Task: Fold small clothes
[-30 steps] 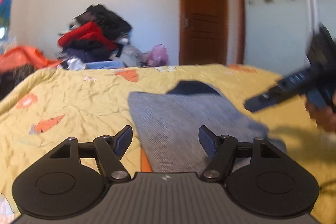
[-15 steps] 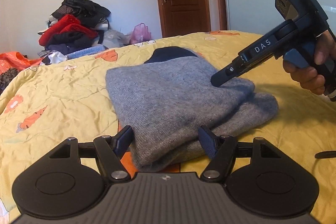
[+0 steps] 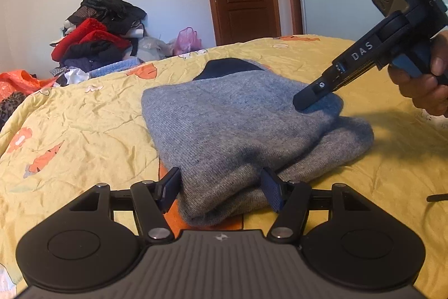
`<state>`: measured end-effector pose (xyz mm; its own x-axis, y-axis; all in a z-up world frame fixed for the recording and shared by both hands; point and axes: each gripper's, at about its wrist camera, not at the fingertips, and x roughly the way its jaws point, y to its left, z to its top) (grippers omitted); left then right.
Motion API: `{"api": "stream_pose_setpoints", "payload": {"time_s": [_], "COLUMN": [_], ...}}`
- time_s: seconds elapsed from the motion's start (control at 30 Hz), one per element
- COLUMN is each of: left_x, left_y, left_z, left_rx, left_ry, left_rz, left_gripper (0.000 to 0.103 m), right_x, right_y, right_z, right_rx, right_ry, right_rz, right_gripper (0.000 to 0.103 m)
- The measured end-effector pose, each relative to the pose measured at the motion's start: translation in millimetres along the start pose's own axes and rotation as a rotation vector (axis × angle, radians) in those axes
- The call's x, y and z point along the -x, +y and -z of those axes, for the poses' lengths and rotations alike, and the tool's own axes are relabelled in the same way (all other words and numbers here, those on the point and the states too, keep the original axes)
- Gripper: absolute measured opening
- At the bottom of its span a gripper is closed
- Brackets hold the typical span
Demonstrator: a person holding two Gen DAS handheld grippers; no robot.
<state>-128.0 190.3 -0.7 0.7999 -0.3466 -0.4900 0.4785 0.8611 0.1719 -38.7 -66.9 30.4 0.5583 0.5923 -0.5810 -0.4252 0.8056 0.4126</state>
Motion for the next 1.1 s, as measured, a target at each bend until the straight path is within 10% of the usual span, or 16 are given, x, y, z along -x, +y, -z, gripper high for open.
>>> {"api": "stream_pose_setpoints", "payload": {"time_s": [0.4, 0.5, 0.87, 1.1], "left_x": [-8.6, -9.1, 2.4, 28.7], "left_y": [0.7, -3.5, 13.4, 24.7], "left_z": [0.2, 0.6, 11.2, 2.1], "left_rx": [-0.021, -0.057, -0.041, 0.036], "left_ry": [0.048, 0.03, 0.074, 0.015], "left_rz": [-0.046, -0.093, -0.1, 0.04], "left_gripper": [0.062, 0.01, 0.011, 0.018], "right_x": [-8.5, -6.5, 9.8, 34.8], "right_y": [-4.7, -3.2, -6.3, -23.0], "right_z": [2.8, 3.5, 33.3, -2.0], "right_rx": [-0.032, -0.023, -0.051, -0.126], "right_ry": [0.031, 0.031, 0.079, -0.097], "right_rz": [-0.011, -0.035, -0.079, -0.025], "right_gripper": [0.017, 0.016, 0.016, 0.061]}}
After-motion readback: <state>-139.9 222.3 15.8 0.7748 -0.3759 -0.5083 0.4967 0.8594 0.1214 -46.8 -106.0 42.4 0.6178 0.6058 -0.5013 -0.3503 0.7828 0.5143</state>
